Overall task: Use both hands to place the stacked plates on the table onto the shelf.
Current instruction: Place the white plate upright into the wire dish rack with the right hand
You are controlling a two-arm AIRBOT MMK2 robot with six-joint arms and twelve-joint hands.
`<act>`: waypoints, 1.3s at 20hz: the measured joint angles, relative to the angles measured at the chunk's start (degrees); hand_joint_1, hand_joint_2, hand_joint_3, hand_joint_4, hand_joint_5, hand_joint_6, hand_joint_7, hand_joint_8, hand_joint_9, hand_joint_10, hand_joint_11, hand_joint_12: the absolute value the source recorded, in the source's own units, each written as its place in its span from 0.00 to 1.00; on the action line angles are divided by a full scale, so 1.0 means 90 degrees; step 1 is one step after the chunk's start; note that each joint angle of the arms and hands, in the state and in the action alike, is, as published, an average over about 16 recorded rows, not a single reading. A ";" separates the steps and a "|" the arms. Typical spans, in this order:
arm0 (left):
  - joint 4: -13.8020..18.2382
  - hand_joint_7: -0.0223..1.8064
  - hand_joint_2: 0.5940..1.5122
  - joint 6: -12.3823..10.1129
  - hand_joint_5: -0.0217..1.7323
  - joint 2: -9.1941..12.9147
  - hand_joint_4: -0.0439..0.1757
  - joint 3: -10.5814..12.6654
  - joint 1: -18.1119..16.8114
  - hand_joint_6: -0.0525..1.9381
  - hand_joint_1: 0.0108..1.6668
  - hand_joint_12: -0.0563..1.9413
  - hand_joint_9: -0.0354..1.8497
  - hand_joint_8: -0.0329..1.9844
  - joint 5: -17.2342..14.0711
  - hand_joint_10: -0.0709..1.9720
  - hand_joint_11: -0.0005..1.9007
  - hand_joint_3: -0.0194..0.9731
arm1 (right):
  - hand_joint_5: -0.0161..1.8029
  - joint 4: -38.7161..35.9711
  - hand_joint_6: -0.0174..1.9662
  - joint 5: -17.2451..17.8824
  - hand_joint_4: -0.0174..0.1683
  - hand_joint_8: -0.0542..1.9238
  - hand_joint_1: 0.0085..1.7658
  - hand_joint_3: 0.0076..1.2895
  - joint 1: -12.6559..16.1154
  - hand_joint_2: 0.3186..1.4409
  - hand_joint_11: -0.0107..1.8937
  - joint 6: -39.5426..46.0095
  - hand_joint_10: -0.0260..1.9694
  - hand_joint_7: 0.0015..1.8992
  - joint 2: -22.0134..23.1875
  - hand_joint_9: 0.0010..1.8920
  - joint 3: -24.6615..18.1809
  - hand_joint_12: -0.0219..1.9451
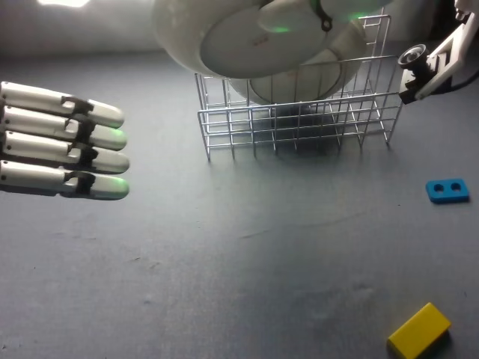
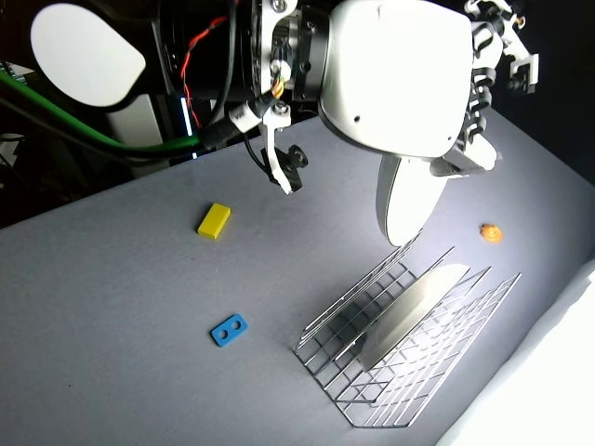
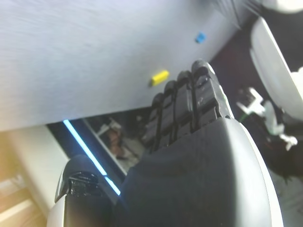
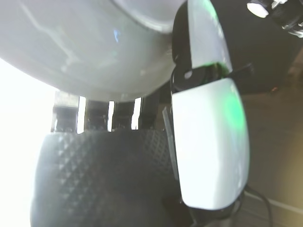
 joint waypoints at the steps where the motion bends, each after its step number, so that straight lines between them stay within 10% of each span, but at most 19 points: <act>1: 0.0020 0.06 0.57 0.0007 0.05 0.0033 0.21 -0.0079 -0.0102 0.04 0.01 0.07 0.05 0.02 -0.0038 0.04 0.01 0.03 | 0.54 0.0071 0.46 -0.0020 0.08 0.48 0.69 0.00 -0.0018 0.60 0.31 0.0001 0.32 0.57 -0.0023 0.54 0.0072 0.76; 12: 0.0263 0.06 0.57 0.0017 0.04 0.0329 0.21 -0.0726 -0.0780 0.04 0.01 0.07 0.05 0.02 -0.0235 0.04 0.01 0.03 | 0.53 0.0450 0.47 -0.0177 0.05 0.50 0.69 0.00 -0.0406 0.61 0.29 -0.0023 0.35 0.56 -0.0307 0.52 0.0770 0.80; 26: 0.0527 0.06 0.57 0.0114 0.04 0.0349 0.21 -0.0742 -0.0626 0.04 0.01 0.07 0.06 0.02 -0.1006 0.04 0.01 0.03 | 0.52 0.0522 0.47 -0.0188 0.04 0.51 0.69 0.00 -0.1064 0.63 0.28 -0.0042 0.36 0.56 -0.0638 0.51 0.1331 0.80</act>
